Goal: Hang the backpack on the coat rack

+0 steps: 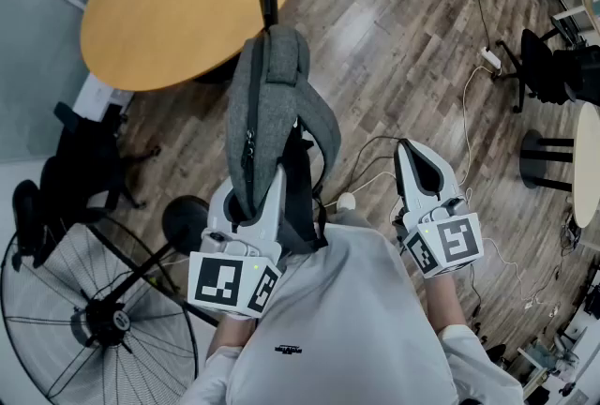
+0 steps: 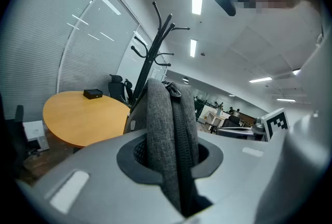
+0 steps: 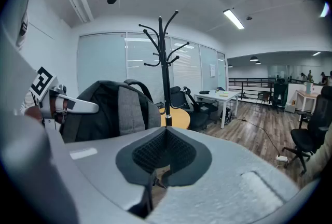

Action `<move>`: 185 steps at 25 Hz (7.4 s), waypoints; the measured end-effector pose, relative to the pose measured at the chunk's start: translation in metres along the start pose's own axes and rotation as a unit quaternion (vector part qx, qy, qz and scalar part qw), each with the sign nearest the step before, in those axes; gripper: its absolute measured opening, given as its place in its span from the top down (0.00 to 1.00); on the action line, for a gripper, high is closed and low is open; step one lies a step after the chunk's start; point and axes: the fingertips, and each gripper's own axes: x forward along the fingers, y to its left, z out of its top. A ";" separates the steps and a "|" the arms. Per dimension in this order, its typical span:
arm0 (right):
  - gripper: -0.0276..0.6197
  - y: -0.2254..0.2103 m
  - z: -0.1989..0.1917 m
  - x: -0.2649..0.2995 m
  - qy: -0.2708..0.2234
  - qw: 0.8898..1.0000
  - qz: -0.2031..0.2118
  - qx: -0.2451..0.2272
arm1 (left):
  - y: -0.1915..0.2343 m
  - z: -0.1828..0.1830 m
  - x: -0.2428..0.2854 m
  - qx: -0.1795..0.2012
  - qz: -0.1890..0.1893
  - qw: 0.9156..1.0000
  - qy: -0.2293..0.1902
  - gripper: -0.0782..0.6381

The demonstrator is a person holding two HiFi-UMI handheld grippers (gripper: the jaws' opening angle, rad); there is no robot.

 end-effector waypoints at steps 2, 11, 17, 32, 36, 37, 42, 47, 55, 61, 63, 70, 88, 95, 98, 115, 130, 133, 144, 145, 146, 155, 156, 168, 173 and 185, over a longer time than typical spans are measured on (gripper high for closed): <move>0.96 -0.001 -0.001 -0.014 -0.007 1.000 0.001 0.004 | -0.012 -0.002 -0.007 0.003 0.004 1.000 -0.001 0.75; 0.96 -0.019 -0.029 -0.102 -0.042 0.999 0.022 0.015 | -0.091 -0.033 -0.059 0.045 0.036 0.998 -0.029 0.75; 0.95 -0.028 -0.050 -0.176 -0.088 0.995 0.030 0.022 | -0.147 -0.075 -0.090 0.052 0.053 0.997 -0.032 0.75; 0.96 -0.042 -0.057 -0.250 -0.156 0.987 0.031 -0.014 | -0.229 -0.102 -0.087 0.076 0.011 0.996 -0.032 0.75; 0.96 -0.038 -0.048 -0.232 -0.155 0.987 0.029 -0.024 | -0.217 -0.090 -0.067 0.080 -0.003 0.997 -0.022 0.75; 0.96 -0.040 -0.046 -0.226 -0.150 0.988 0.021 -0.022 | -0.212 -0.087 -0.062 0.080 -0.009 0.997 -0.021 0.75; 0.95 -0.059 -0.035 -0.186 -0.114 0.993 -0.014 -0.033 | -0.185 -0.071 -0.042 0.068 -0.020 0.997 -0.022 0.75; 0.95 -0.056 -0.005 -0.157 -0.132 0.990 -0.036 -0.037 | -0.158 -0.052 -0.022 0.057 -0.047 0.997 -0.027 0.75; 0.95 -0.042 0.006 -0.121 -0.134 0.989 -0.043 -0.037 | -0.144 -0.028 -0.005 0.072 -0.083 0.994 -0.021 0.75; 0.95 -0.037 0.014 -0.097 -0.123 0.991 -0.029 -0.034 | -0.122 -0.021 0.009 0.064 -0.072 0.995 -0.013 0.75; 0.95 -0.043 0.016 -0.090 -0.123 0.992 -0.020 -0.030 | -0.120 -0.019 0.015 0.064 -0.064 0.996 -0.014 0.75; 0.95 -0.065 0.029 -0.051 -0.130 0.991 0.019 -0.032 | -0.109 -0.009 0.052 0.067 -0.029 0.997 -0.014 0.75; 0.95 -0.188 0.077 0.032 -0.135 0.983 0.120 -0.024 | -0.135 0.043 0.188 0.062 0.061 0.995 -0.043 0.75; 0.95 -0.223 0.084 0.045 -0.142 0.978 0.150 -0.024 | -0.144 0.050 0.222 0.069 0.095 0.991 -0.059 0.75; 0.95 -0.235 0.083 0.052 -0.133 0.978 0.158 -0.018 | -0.144 0.054 0.231 0.065 0.104 0.990 -0.066 0.75; 0.96 -0.258 0.108 0.100 -0.127 0.974 0.187 -0.018 | -0.123 0.068 0.290 0.051 0.115 0.990 -0.066 0.75; 0.96 -0.282 0.165 0.236 -0.109 0.969 0.222 -0.022 | -0.060 0.113 0.389 0.040 0.117 0.989 -0.077 0.75; 0.96 -0.285 0.178 0.262 -0.111 0.968 0.226 -0.023 | -0.046 0.124 0.407 0.035 0.117 0.989 -0.081 0.75; 0.95 -0.287 0.205 0.330 -0.121 0.961 0.246 -0.028 | -0.008 0.143 0.452 0.032 0.125 0.988 -0.080 0.75; 0.96 -0.286 0.207 0.333 -0.120 0.960 0.251 -0.028 | -0.006 0.144 0.455 0.032 0.129 0.988 -0.079 0.75; 0.96 -0.286 0.210 0.335 -0.119 0.959 0.257 -0.029 | -0.006 0.146 0.457 0.031 0.133 0.988 -0.078 0.75; 0.95 -0.287 0.216 0.351 -0.088 0.938 0.332 -0.052 | -0.007 0.148 0.459 0.001 0.194 0.976 -0.095 0.75; 0.96 -0.288 0.216 0.351 -0.085 0.935 0.340 -0.055 | -0.007 0.145 0.458 -0.005 0.201 0.975 -0.097 0.75; 0.96 -0.288 0.197 0.351 -0.040 0.907 0.413 -0.077 | -0.013 0.100 0.466 -0.053 0.261 0.960 -0.090 0.75; 0.95 -0.287 0.179 0.357 -0.016 0.899 0.429 -0.090 | -0.018 0.080 0.466 -0.060 0.276 0.955 -0.087 0.75; 0.95 -0.271 0.154 0.361 0.023 0.876 0.471 -0.099 | -0.023 0.033 0.459 -0.102 0.316 0.941 -0.070 0.75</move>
